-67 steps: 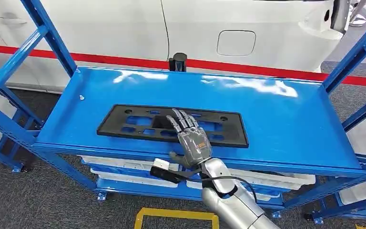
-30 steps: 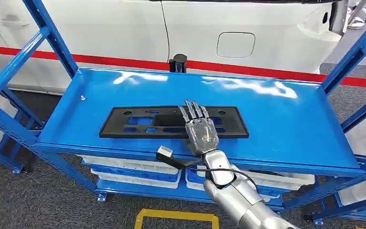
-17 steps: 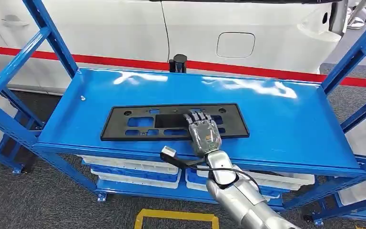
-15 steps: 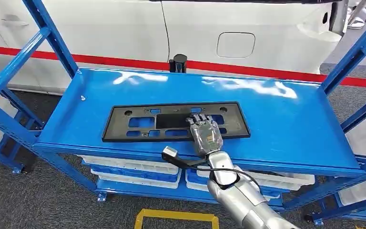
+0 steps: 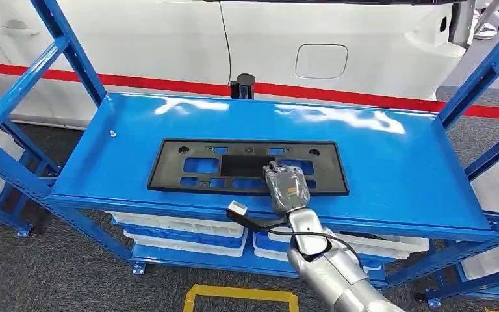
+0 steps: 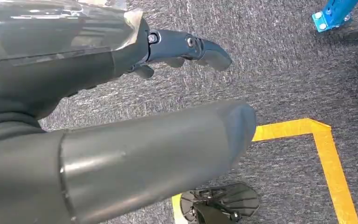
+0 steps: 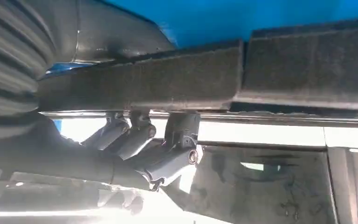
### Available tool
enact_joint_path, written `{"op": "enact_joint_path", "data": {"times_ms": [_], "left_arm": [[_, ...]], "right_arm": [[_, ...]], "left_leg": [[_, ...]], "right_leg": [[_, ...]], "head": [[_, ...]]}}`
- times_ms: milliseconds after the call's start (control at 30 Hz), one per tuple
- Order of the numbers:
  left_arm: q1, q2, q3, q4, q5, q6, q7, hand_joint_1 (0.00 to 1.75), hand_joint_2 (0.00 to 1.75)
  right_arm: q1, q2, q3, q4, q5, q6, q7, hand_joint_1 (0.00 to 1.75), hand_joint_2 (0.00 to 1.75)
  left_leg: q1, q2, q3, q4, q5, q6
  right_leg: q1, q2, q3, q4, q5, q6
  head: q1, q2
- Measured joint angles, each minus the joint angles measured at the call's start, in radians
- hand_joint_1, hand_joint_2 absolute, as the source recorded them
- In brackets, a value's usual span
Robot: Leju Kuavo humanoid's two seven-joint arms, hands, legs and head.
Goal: Take the parts from the cabinet and place them on the table.
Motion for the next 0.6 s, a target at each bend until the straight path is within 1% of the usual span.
{"op": "enact_joint_path", "data": {"times_ms": [33,67,100,133,167,233,367,433,600], "left_arm": [[0.000,0.000,0.000,0.000,0.000,-0.002,-0.002,0.00,0.00],[0.000,0.000,-0.002,0.000,-0.003,-0.003,-0.007,0.00,1.75],[0.000,0.000,-0.006,0.000,-0.005,-0.002,-0.017,0.00,1.75],[0.000,0.000,-0.009,0.000,-0.009,-0.002,-0.024,0.00,1.75],[0.000,0.000,-0.011,0.000,-0.014,-0.001,-0.029,0.00,1.75],[0.001,0.001,-0.022,0.000,-0.024,0.002,-0.029,0.00,1.75],[0.002,0.002,-0.028,0.000,-0.024,0.019,-0.002,0.00,1.75],[0.002,0.003,-0.031,0.000,-0.024,0.032,0.003,0.00,1.75],[0.003,0.005,-0.030,0.000,-0.015,0.031,0.003,0.00,1.75]], "right_arm": [[0.004,0.000,-0.005,-0.004,0.003,0.000,0.000,1.61,1.75],[0.007,-0.001,-0.008,-0.007,0.005,0.000,0.000,1.62,1.75],[0.008,-0.002,-0.011,-0.010,0.006,0.000,0.000,1.66,1.75],[0.010,-0.003,-0.013,-0.012,0.007,0.000,0.000,1.66,1.75],[0.012,-0.004,-0.014,-0.015,0.008,0.000,0.000,1.71,1.75],[0.016,-0.006,-0.020,-0.019,0.014,0.000,0.000,1.71,1.75],[0.022,-0.006,-0.031,-0.027,0.021,-0.006,-0.006,1.71,1.75],[0.029,-0.006,-0.041,-0.040,-0.028,-0.010,-0.039,1.71,1.75],[0.058,-0.011,-0.072,-0.116,-0.141,-0.019,-0.108,1.71,1.75]], "left_leg": [[0.000,0.000,0.000,0.000,0.000,0.000],[0.000,0.000,0.000,0.000,0.000,0.000],[0.000,0.000,0.000,0.000,0.000,0.000],[0.000,0.000,0.000,0.000,0.000,0.000],[0.000,0.000,0.000,0.000,0.000,0.000],[0.000,0.000,0.000,0.000,0.000,0.000],[0.000,0.000,0.000,0.000,0.000,0.000],[0.000,0.000,0.000,0.000,0.000,0.000],[0.000,0.000,-0.001,0.000,0.000,0.000]], "right_leg": [[0.000,0.000,0.000,0.000,0.000,0.000],[0.000,0.000,0.000,0.000,0.000,0.000],[0.000,0.000,0.000,0.000,0.000,0.000],[0.000,0.000,0.000,0.000,0.000,0.000],[0.000,0.000,0.000,0.000,0.000,0.000],[0.000,0.000,0.000,0.000,0.000,0.000],[0.000,0.000,0.000,0.000,0.000,0.000],[0.000,0.000,0.000,0.000,0.000,0.000],[0.000,0.000,0.000,0.000,0.000,0.000]], "head": [[0.000,0.000],[0.000,0.000],[0.000,0.000],[0.000,0.000],[0.000,0.000],[0.000,0.000],[0.000,0.000],[0.000,0.000],[0.000,0.000]]}}
